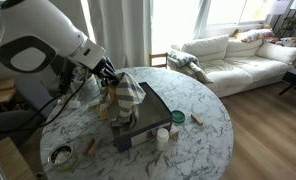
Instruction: Wrap the Cheetos packet in the striped cloth then put them in the box
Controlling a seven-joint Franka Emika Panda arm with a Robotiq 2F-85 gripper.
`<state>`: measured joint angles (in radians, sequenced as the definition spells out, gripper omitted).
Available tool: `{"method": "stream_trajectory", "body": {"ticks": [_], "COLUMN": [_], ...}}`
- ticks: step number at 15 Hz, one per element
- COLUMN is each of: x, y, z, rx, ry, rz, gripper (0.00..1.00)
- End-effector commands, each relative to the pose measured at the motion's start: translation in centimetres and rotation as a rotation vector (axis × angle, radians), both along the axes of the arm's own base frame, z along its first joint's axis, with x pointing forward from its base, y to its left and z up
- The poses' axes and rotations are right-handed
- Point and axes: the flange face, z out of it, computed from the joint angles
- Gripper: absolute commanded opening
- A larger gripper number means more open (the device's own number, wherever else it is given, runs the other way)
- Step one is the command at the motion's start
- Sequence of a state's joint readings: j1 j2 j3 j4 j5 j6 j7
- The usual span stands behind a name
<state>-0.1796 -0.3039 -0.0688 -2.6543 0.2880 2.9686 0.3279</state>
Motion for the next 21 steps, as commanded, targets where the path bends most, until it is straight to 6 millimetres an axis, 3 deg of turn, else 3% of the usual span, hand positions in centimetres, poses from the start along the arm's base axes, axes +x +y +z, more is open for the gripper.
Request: {"method": "stream_trajectory", "body": {"ticks": [1, 5, 9, 13, 21], "x": [-0.5, -0.6, 0.1, 0.9, 0.3], "y": [0.6, 2.6, 3.3, 2.0, -0.9], "z": [-4.1, -7.4, -9.0, -9.6, -15.8], "rx": [-0.016, -0.020, -0.041, -0.090, -0.135], "ry": [-0.013, -0.029, -0.045, -0.142, -0.018], "rz": [-0.020, -0.049, -0.070, -0.152, -0.201], "gripper": [0.01, 0.01, 0.01, 0.01, 0.01]}}
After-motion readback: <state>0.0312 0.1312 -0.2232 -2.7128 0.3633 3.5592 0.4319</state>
